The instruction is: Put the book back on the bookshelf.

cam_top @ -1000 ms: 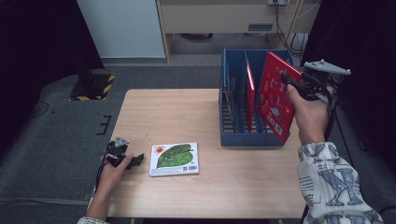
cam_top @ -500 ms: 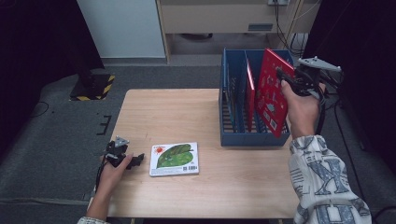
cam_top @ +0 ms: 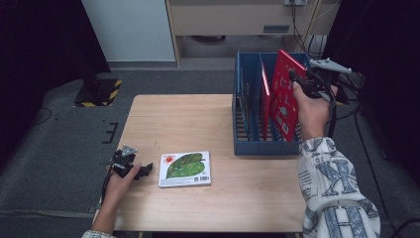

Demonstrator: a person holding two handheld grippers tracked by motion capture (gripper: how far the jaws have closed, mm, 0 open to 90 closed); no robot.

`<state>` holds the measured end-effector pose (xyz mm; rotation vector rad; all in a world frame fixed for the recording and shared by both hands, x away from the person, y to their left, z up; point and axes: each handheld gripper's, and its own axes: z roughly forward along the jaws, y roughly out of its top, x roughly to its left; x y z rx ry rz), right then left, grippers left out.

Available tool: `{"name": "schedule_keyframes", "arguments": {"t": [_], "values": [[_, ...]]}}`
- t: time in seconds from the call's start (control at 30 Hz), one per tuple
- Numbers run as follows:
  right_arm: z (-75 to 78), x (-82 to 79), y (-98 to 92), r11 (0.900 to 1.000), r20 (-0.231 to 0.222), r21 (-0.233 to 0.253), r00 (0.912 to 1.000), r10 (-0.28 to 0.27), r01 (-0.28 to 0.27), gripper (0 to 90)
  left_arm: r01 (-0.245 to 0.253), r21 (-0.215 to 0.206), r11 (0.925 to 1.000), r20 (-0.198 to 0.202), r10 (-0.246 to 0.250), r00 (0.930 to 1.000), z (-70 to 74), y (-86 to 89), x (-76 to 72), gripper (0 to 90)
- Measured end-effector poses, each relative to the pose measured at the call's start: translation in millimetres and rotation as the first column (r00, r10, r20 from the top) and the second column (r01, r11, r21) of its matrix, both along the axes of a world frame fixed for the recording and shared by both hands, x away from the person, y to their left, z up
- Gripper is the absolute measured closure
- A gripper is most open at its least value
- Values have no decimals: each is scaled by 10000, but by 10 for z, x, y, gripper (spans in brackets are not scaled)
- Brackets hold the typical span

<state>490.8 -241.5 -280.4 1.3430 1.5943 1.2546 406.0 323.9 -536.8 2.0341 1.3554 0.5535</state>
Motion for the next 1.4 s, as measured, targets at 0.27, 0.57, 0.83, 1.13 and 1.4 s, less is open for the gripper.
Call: {"name": "schedule_keyframes", "arguments": {"t": [0.27, 0.57, 0.83, 1.13, 1.4], "values": [[-68, 131, 19, 9997, -77, -1, 9997, -234, 234, 792, -12, -5, 10000, 3, 12, 10000, 0, -2, 2, 0], [-143, 230, 62, 9990, -41, 56, 9990, -441, 441, 791, -1, 5, 10000, 5, 1, 10000, 0, -5, 7, 0], [-216, 284, 102, 9982, 79, 24, 9982, -601, 601, 792, 22, 19, 10000, -22, -22, 10000, 1, -9, 14, 0], [-232, 303, 156, 9982, 398, -158, 9976, -570, 576, 792, 44, 30, 10000, -23, -44, 10000, 2, -9, 17, 0], [-282, 322, 168, 9982, 374, -138, 9976, -576, 582, 792, 47, 40, 10000, -23, -47, 10000, 2, -10, 18, 0]]}}
